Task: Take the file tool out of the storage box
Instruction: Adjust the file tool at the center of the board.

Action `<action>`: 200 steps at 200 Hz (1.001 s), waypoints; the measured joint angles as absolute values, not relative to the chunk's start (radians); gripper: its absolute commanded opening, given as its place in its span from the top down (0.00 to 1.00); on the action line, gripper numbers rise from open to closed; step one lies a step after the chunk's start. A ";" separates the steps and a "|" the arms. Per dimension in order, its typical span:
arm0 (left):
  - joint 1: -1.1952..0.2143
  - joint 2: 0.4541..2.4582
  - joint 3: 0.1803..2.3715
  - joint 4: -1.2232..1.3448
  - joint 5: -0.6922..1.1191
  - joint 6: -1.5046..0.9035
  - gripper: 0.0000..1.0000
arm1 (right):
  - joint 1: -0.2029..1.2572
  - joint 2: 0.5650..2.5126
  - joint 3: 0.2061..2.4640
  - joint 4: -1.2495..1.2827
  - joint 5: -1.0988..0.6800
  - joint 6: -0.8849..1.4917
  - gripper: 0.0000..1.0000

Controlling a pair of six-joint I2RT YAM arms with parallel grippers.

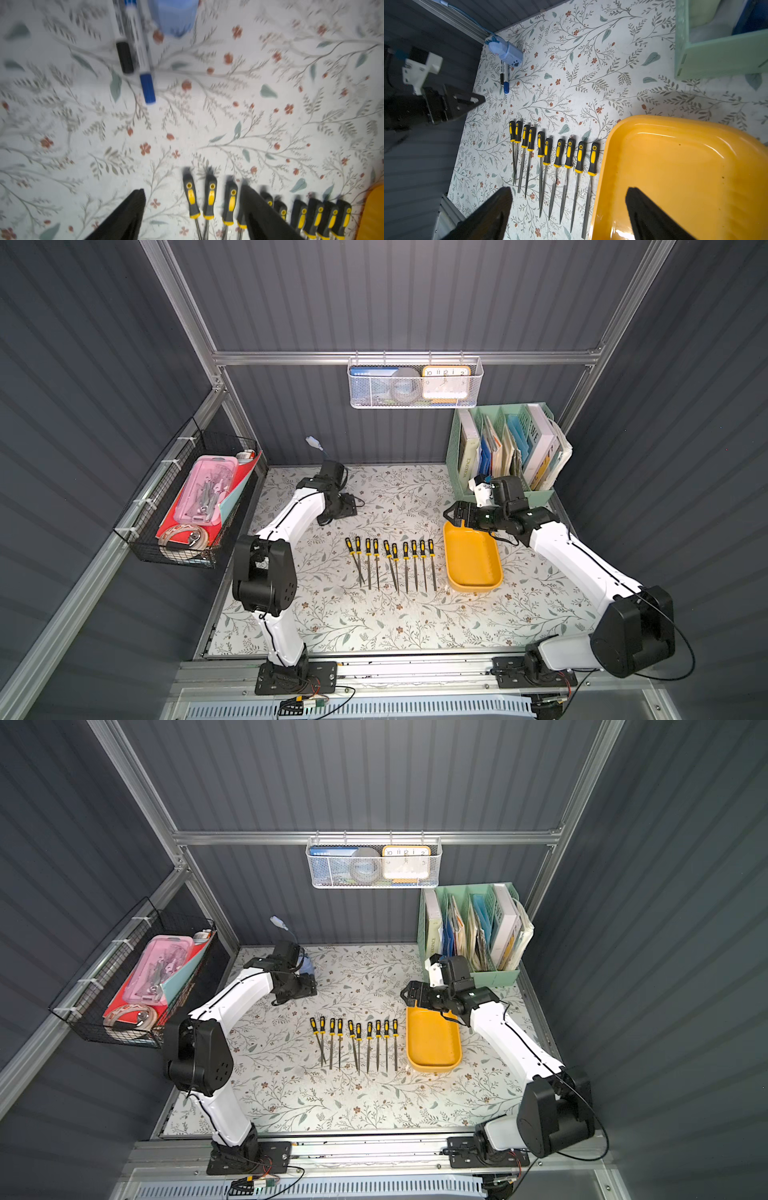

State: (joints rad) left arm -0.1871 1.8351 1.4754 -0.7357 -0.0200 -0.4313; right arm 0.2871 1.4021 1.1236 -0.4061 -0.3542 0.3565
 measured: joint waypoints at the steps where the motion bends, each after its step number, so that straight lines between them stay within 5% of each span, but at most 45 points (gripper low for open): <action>1: -0.187 1.835 1.472 -0.737 -0.020 -0.430 0.42 | 0.287 1.402 1.124 -0.406 -0.354 0.356 0.09; 200: -0.187 1.860 1.306 -0.650 0.082 -0.475 0.57 | 0.285 1.494 1.124 -0.475 -0.362 0.307 0.10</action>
State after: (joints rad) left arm -0.1871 1.8603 1.3056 -0.6502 0.0818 -0.4747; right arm 0.2852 1.4937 1.1236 -0.4747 -0.3622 0.3073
